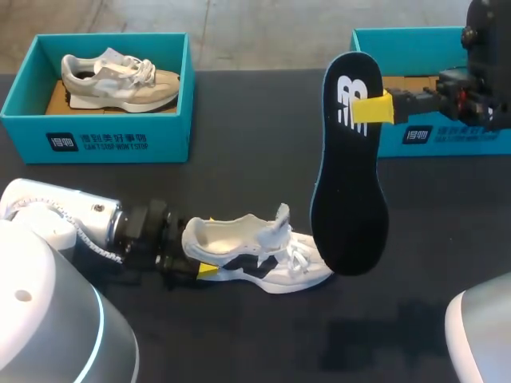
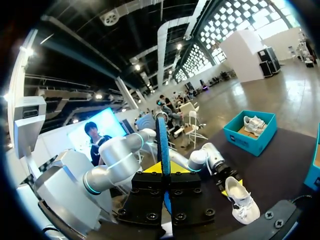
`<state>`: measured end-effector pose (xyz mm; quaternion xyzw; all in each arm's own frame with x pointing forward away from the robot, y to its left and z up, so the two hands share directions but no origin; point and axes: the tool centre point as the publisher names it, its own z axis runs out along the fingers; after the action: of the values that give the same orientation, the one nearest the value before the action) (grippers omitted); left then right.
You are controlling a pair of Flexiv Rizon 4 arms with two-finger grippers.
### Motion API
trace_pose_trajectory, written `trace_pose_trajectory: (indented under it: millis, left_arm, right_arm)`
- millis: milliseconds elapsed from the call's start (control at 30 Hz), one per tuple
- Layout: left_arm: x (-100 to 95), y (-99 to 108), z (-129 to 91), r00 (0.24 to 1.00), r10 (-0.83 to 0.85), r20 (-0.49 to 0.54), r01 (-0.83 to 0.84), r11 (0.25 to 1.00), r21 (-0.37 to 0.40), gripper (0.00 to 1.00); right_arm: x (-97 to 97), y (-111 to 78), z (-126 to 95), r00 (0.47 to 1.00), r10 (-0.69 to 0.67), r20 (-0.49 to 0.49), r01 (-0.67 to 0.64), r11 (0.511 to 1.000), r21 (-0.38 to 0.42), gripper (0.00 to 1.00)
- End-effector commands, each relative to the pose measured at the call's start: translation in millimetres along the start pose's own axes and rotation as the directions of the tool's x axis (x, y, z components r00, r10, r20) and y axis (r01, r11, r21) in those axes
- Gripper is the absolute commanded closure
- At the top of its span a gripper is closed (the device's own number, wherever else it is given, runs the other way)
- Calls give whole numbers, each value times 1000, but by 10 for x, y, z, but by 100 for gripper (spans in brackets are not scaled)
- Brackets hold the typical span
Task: Take the shoe out of the shoebox, open the shoe tongue, remove and reinsert the insole, then place the shoe into the shoebox
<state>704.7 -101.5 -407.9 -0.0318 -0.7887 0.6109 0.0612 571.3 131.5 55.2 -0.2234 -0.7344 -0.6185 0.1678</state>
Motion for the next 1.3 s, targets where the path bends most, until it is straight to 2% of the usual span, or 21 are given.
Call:
trace_pose_trajectory:
  millis: [33,133,300,467,633,900,1300]
  left_arm:
    - [-9,-31,-47,1000,-2,-17,2,1000,-20,0]
    - [4,1,-68,1000,-5,-29,4,999,-44,0]
    - [40,17,-188,1000,-19,-25,16,990,-140,0]
    - [85,-83,-345,1000,-16,-2,15,977,-211,0]
    - [139,-173,-531,1000,-22,15,26,949,-314,0]
    - [269,-269,-773,998,-63,0,57,896,-441,0]
    - [289,-543,-1123,998,-65,1,52,788,-614,0]
  right_arm:
    - [-14,34,25,1000,1,-2,-1,1000,5,100]
    - [-14,34,25,1000,1,-2,-1,1000,5,100]
    - [-14,34,25,1000,1,-2,-1,1000,5,100]
    - [-14,34,25,1000,1,-2,-1,1000,5,100]
    - [-14,34,25,1000,1,-2,-1,1000,5,100]
    - [-14,34,25,1000,1,-2,-1,1000,5,100]
    - [-14,34,25,1000,1,-2,-1,1000,5,100]
